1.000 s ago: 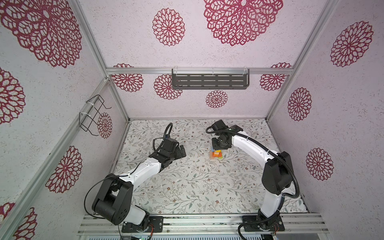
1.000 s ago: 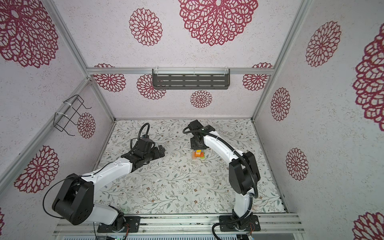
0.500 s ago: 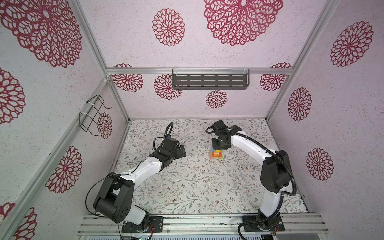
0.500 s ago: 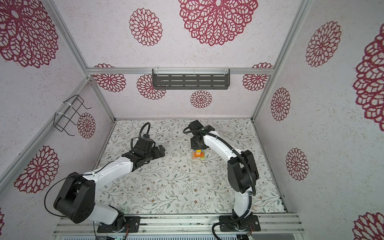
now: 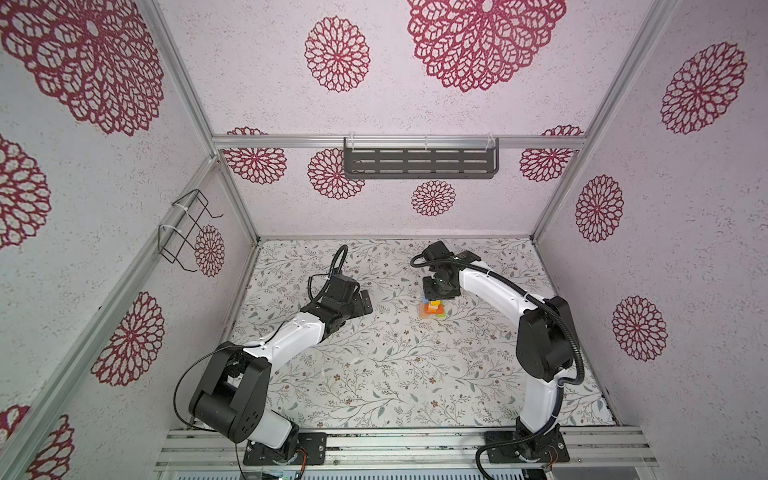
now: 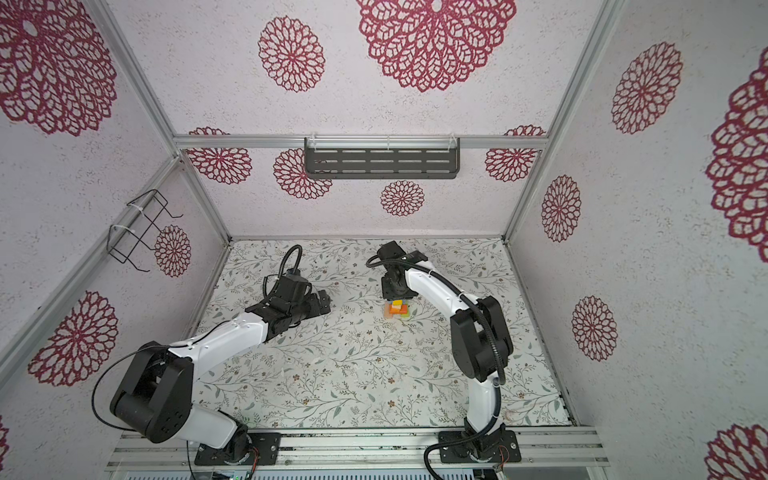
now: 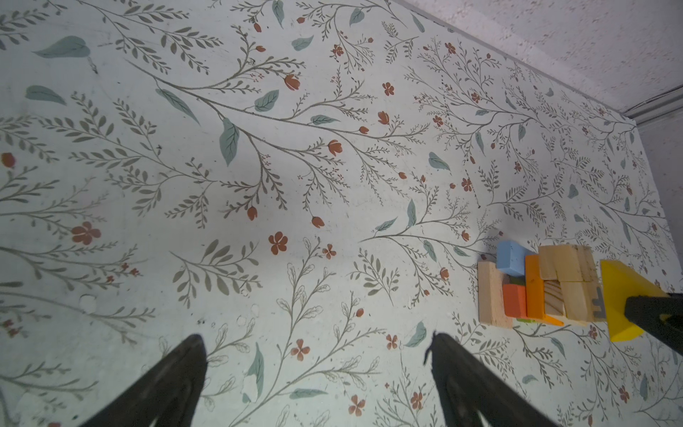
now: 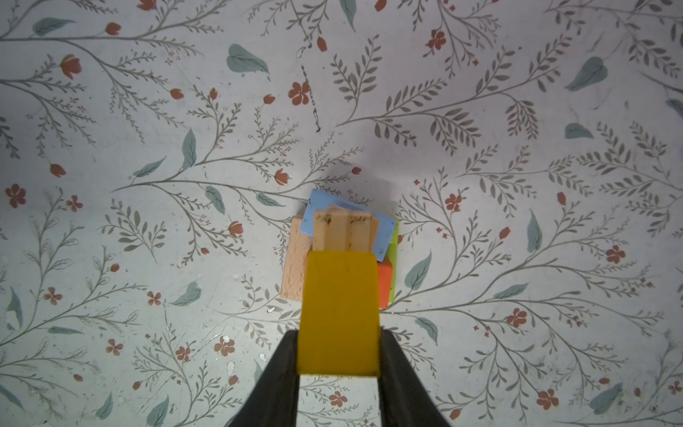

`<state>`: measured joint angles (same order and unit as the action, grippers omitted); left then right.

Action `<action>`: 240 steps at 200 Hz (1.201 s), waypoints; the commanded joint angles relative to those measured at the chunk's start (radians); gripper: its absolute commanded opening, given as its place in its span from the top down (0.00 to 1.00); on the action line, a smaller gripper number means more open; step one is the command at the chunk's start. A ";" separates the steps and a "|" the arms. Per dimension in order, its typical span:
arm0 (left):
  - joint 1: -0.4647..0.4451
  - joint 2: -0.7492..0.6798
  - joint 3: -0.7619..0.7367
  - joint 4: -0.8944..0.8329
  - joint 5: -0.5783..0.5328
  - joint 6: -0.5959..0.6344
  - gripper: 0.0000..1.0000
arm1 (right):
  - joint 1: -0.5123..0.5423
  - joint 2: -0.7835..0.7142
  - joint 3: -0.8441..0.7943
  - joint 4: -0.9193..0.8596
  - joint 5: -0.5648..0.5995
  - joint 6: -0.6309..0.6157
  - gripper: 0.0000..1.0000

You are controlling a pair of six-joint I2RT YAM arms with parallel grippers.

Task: Build the wood block tower
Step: 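Lower the yellow block onto the top of the stack with the right gripper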

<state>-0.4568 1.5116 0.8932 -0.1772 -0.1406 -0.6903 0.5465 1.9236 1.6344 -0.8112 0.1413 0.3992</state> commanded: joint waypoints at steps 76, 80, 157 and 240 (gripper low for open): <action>-0.004 -0.008 0.000 0.007 -0.024 0.011 0.03 | -0.019 0.018 0.053 -0.001 -0.002 -0.014 0.65; -0.003 -0.008 0.000 0.007 -0.024 0.012 0.03 | -0.018 0.019 0.054 -0.003 -0.002 -0.014 0.65; -0.003 -0.011 0.001 0.003 -0.033 0.017 0.03 | -0.018 0.039 0.077 -0.016 -0.002 -0.018 0.64; 0.004 -0.022 -0.002 -0.005 -0.032 0.016 0.03 | -0.020 0.054 0.088 -0.017 0.001 -0.023 0.51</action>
<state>-0.4564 1.5116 0.8928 -0.1783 -0.1555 -0.6804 0.5327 1.9774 1.6840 -0.8124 0.1341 0.3851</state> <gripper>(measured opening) 0.974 0.473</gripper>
